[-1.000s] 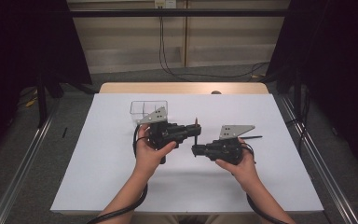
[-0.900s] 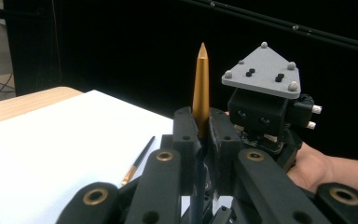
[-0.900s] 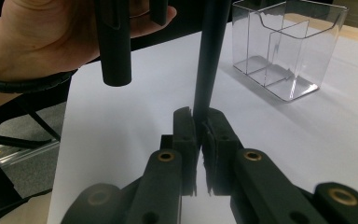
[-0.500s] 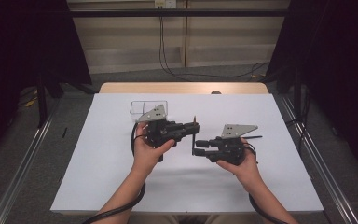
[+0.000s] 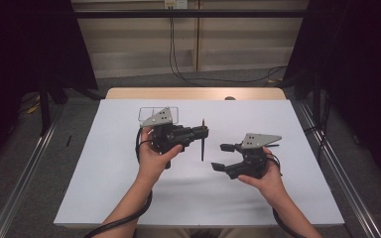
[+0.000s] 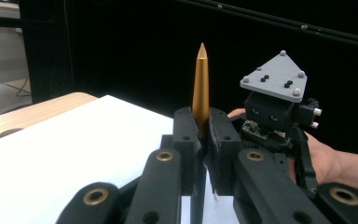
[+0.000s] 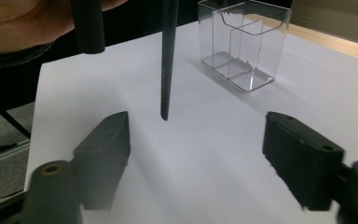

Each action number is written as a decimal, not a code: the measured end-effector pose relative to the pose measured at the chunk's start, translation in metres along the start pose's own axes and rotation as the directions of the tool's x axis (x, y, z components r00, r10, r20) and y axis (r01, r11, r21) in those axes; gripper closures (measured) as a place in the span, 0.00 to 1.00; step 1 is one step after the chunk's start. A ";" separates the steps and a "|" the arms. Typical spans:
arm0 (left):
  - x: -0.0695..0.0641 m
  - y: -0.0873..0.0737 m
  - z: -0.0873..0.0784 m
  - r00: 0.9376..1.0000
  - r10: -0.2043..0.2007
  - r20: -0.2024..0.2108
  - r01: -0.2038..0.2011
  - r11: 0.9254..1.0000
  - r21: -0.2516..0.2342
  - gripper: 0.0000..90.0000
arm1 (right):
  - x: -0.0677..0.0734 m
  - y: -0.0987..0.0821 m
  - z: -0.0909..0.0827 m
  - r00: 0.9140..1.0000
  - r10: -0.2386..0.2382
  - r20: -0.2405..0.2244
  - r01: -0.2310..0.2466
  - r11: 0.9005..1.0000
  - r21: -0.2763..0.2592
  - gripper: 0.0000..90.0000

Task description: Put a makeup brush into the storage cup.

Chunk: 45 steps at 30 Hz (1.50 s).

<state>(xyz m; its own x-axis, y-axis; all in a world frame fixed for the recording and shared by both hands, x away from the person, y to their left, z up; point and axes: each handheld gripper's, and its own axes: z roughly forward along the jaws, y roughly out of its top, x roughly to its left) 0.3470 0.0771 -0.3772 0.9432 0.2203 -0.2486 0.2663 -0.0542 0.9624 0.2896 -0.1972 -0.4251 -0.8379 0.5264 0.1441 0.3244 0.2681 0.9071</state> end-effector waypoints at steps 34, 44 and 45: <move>0.005 0.004 -0.012 1.000 0.004 -0.022 -0.005 1.000 -0.020 0.93 | -0.022 -0.040 -0.078 0.986 0.075 0.146 -0.072 0.997 -0.029 0.02; 0.005 0.010 -0.017 0.999 0.008 -0.037 -0.009 0.999 -0.032 0.93 | -0.023 -0.045 -0.089 0.982 0.092 0.164 -0.082 0.994 -0.065 0.02; 0.006 0.011 -0.017 0.999 0.008 -0.039 -0.009 0.999 -0.033 0.93 | -0.023 -0.045 -0.090 0.982 0.091 0.164 -0.081 0.994 -0.068 0.02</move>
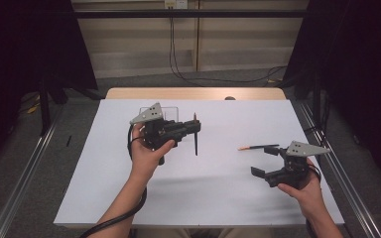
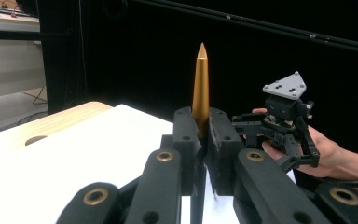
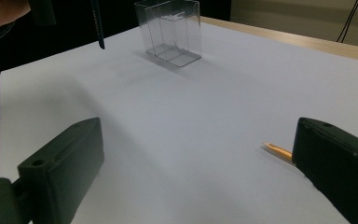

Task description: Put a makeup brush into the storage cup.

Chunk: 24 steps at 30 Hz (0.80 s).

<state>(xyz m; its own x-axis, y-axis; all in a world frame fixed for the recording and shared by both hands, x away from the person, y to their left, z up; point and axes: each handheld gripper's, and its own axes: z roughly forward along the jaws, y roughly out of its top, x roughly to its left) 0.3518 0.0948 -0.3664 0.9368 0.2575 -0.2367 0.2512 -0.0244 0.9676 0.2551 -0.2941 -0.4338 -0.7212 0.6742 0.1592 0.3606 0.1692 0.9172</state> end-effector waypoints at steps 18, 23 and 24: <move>0.010 0.011 -0.006 0.999 0.014 -0.041 -0.014 1.000 -0.002 0.93 | -0.003 -0.002 -0.006 1.000 0.014 0.009 -0.014 1.000 -0.025 0.02; 0.014 0.014 -0.007 0.999 0.014 -0.049 -0.014 1.000 -0.002 0.93 | -0.003 -0.002 -0.006 1.000 0.017 0.011 -0.017 0.999 -0.029 0.02; 0.015 0.014 -0.008 0.999 0.013 -0.052 -0.013 1.000 -0.003 0.93 | -0.003 -0.002 -0.006 1.000 0.018 0.009 -0.018 0.999 -0.028 0.02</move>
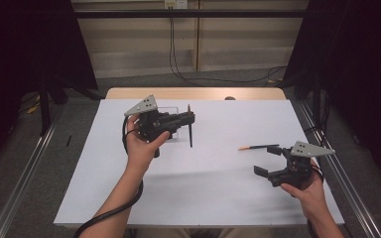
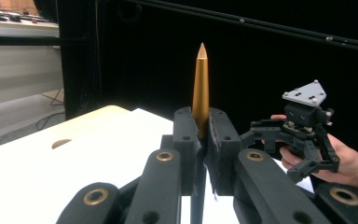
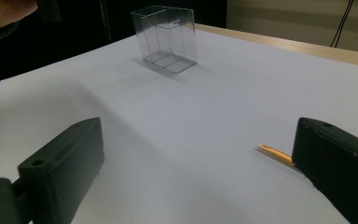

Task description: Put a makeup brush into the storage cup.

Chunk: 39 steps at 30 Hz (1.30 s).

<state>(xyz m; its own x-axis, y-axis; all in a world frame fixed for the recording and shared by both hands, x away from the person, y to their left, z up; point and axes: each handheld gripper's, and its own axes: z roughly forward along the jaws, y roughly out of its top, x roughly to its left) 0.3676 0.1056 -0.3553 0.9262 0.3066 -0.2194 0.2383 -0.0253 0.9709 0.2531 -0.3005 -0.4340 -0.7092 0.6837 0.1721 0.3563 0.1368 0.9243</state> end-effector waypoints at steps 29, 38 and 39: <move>0.023 0.026 -0.005 0.996 0.035 -0.086 -0.035 0.999 -0.007 0.93 | 0.001 0.001 0.000 1.000 -0.003 0.004 0.003 1.000 0.009 0.02; 0.035 0.030 -0.007 0.991 0.031 -0.131 -0.032 0.999 -0.006 0.93 | 0.002 0.001 0.000 1.000 -0.008 0.008 0.008 1.000 0.014 0.02; 0.036 0.030 -0.008 0.990 0.029 -0.135 -0.030 1.000 -0.007 0.93 | 0.002 0.002 0.000 1.000 -0.008 0.006 0.008 1.000 0.013 0.02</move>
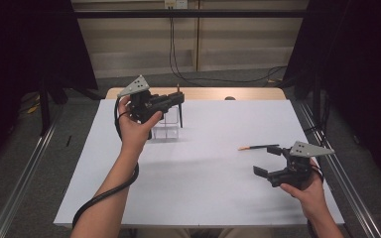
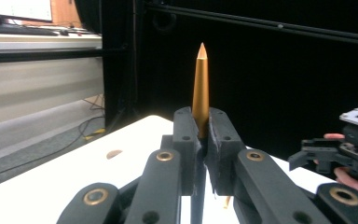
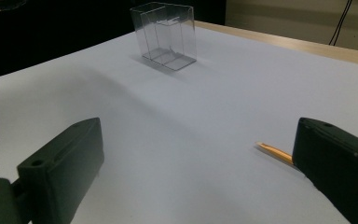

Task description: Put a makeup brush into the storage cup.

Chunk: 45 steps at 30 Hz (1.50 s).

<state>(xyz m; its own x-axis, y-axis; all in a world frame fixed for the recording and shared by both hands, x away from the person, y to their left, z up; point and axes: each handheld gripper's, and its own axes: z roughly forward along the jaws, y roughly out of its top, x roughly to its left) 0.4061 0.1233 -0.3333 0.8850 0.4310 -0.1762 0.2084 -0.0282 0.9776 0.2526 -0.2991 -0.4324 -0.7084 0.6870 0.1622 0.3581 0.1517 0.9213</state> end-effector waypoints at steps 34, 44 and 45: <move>0.032 -0.002 0.006 0.993 0.010 -0.121 -0.010 1.000 0.002 0.93 | 0.000 0.000 0.000 1.000 -0.010 -0.004 0.010 1.000 0.002 0.02; 0.041 -0.002 0.008 0.987 0.005 -0.164 -0.004 1.000 0.005 0.93 | 0.000 0.000 0.000 1.000 -0.015 -0.006 0.015 1.000 0.006 0.02; 0.041 -0.002 0.008 0.986 0.005 -0.167 -0.004 1.000 0.004 0.93 | 0.000 0.000 0.000 1.000 -0.014 -0.008 0.014 1.000 0.004 0.02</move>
<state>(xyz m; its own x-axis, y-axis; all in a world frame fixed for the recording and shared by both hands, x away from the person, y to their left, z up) 0.4453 0.1340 -0.3435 0.8039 0.5755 -0.1502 0.2068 -0.0337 0.9778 0.2524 -0.2989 -0.4326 -0.7182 0.6790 0.1519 0.3507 0.1646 0.9219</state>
